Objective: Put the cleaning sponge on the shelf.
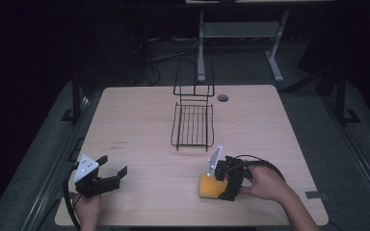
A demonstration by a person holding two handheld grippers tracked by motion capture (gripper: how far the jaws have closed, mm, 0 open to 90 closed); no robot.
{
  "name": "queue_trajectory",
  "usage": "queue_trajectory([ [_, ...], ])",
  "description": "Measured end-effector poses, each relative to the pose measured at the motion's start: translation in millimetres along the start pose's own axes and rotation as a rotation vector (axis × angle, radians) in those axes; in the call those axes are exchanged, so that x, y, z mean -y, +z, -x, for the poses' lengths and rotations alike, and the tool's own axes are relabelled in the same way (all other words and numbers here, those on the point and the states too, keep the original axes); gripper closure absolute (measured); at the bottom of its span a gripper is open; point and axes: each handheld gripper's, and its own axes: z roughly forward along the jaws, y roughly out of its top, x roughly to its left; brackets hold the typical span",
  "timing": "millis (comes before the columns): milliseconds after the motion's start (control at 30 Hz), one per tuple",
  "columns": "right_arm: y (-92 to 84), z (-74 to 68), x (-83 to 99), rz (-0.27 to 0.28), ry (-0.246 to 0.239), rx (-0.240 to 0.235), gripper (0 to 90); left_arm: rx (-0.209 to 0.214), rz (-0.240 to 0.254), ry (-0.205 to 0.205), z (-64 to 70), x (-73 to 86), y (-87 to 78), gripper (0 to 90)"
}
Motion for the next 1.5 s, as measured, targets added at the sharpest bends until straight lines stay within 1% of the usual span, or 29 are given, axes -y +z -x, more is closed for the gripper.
queue_trajectory([
  [567,15.3,0.2,-8.9,-0.045,-0.019,-0.006,14.5,0.000,0.001,0.000,0.0,0.0,-0.3,13.0],
  [667,20.1,-0.1,-10.6,-0.067,-0.025,-0.004,14.6,-0.001,0.001,-0.001,-0.1,0.0,-0.5,12.9],
  [933,26.1,-1.8,-11.8,-0.077,-0.030,0.005,15.1,-0.002,0.000,-0.001,-0.7,0.1,-0.9,12.9],
  [1033,26.7,-1.5,-12.0,-0.079,-0.032,0.009,16.3,-0.001,0.001,-0.003,-0.8,0.2,-0.5,13.0],
  [1067,26.7,-1.3,-12.0,-0.083,-0.038,0.012,19.7,-0.001,0.001,-0.002,-0.8,0.1,-0.5,13.0],
  [1133,26.0,-1.4,-12.1,-0.082,-0.039,0.013,21.0,-0.001,0.000,-0.001,-0.7,0.1,-0.9,13.0],
  [1400,25.4,-2.3,-14.1,-0.095,-0.052,0.014,21.7,-0.002,0.003,-0.003,-1.2,0.2,-1.1,13.0],
  [1500,23.7,-2.5,-15.5,-0.092,-0.055,0.014,21.7,-0.002,0.003,-0.003,-1.3,0.2,-1.1,13.0],
])
